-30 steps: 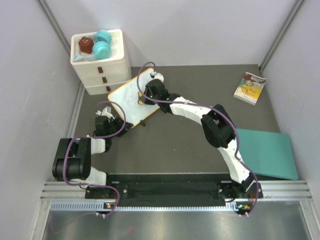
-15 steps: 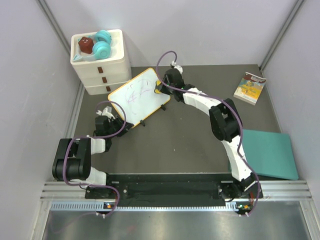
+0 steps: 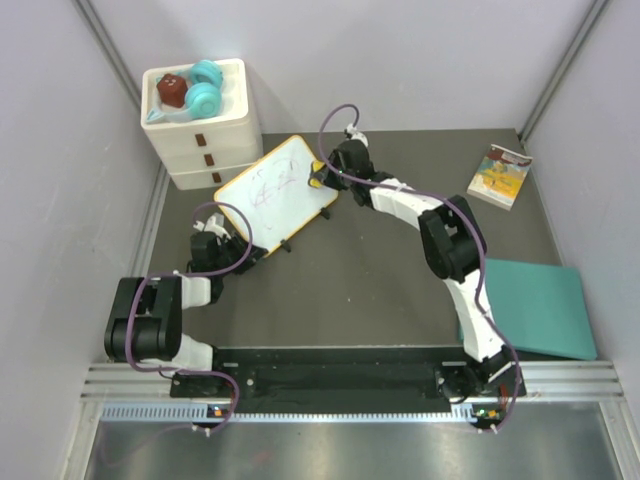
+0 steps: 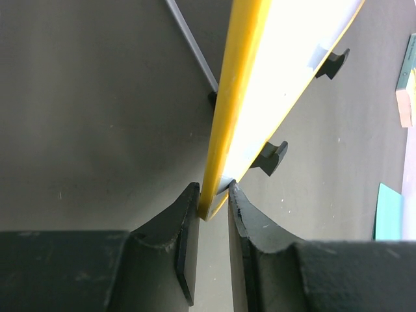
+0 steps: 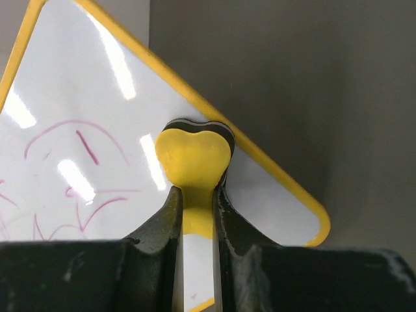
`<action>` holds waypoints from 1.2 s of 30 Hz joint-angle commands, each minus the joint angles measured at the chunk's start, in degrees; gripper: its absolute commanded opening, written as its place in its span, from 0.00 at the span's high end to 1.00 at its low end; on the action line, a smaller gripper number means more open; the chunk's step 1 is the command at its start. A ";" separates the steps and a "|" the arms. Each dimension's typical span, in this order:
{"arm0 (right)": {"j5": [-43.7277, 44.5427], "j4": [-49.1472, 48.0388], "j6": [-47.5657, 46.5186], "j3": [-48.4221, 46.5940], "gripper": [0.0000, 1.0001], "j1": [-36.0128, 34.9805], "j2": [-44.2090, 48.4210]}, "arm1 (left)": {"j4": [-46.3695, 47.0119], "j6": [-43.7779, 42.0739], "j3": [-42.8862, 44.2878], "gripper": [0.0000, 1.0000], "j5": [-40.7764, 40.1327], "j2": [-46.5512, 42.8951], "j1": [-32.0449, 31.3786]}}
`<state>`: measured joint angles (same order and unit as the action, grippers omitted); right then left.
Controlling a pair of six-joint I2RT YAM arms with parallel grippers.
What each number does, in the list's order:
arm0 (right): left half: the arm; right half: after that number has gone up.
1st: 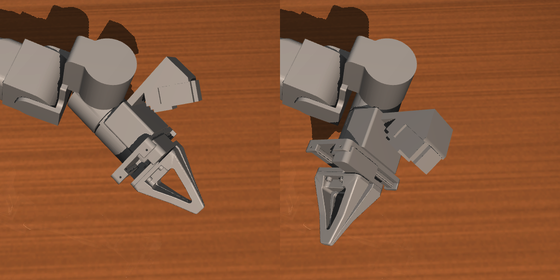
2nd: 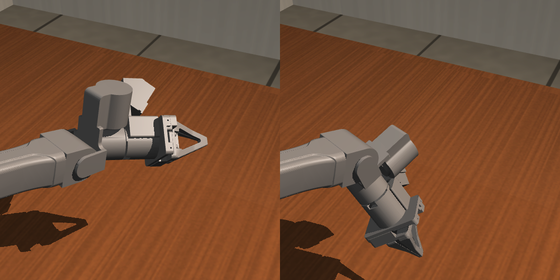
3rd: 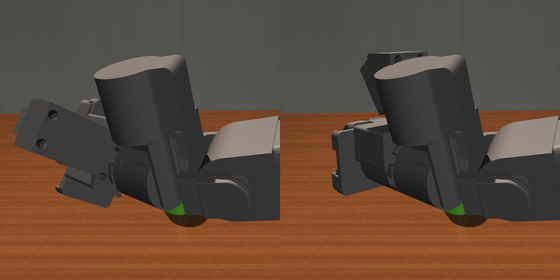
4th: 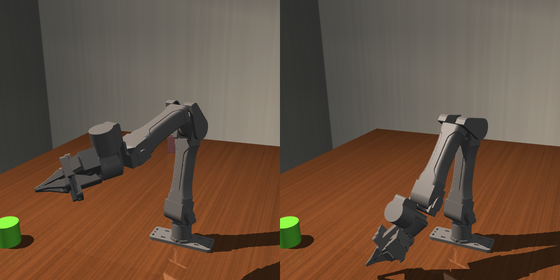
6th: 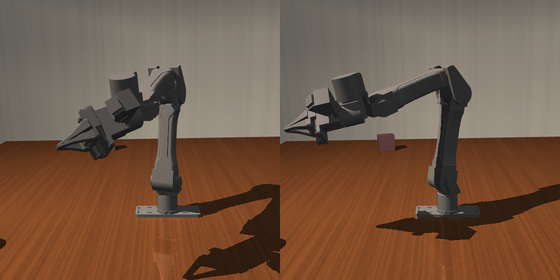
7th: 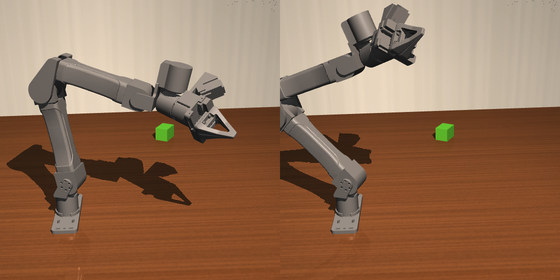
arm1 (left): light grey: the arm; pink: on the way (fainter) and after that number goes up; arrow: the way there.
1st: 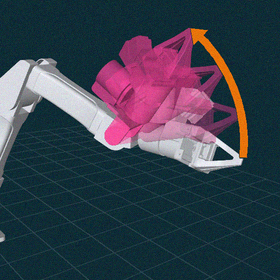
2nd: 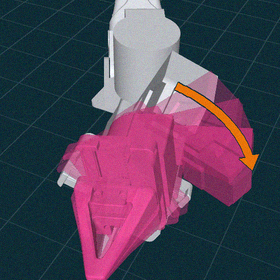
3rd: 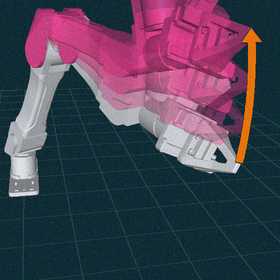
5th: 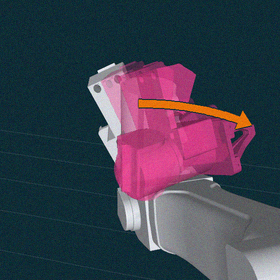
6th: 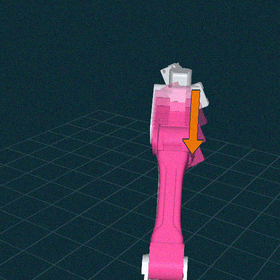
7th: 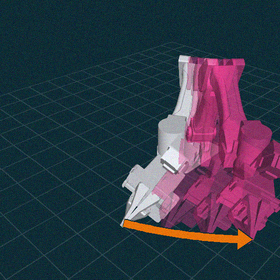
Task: Erase the whiteboard
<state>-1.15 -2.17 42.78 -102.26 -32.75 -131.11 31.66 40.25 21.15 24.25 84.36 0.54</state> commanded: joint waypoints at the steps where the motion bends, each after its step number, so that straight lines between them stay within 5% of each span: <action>1: -3.33 0.79 -1.56 3.38 1.00 -5.74 -2.14 | -5.20 -2.72 -0.41 0.81 -3.77 -0.42 0.34; 17: -1.75 -5.73 0.10 17.08 1.00 -14.88 9.11 | -10.12 -4.91 1.70 0.81 -5.70 -0.68 0.34; 36: 0.09 -2.05 -0.16 1.98 1.00 -19.63 2.79 | -16.90 -9.84 5.75 0.81 -7.11 0.37 0.61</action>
<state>-1.13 -4.10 42.24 -96.12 -50.70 -126.61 19.05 33.69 27.11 24.18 84.05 0.54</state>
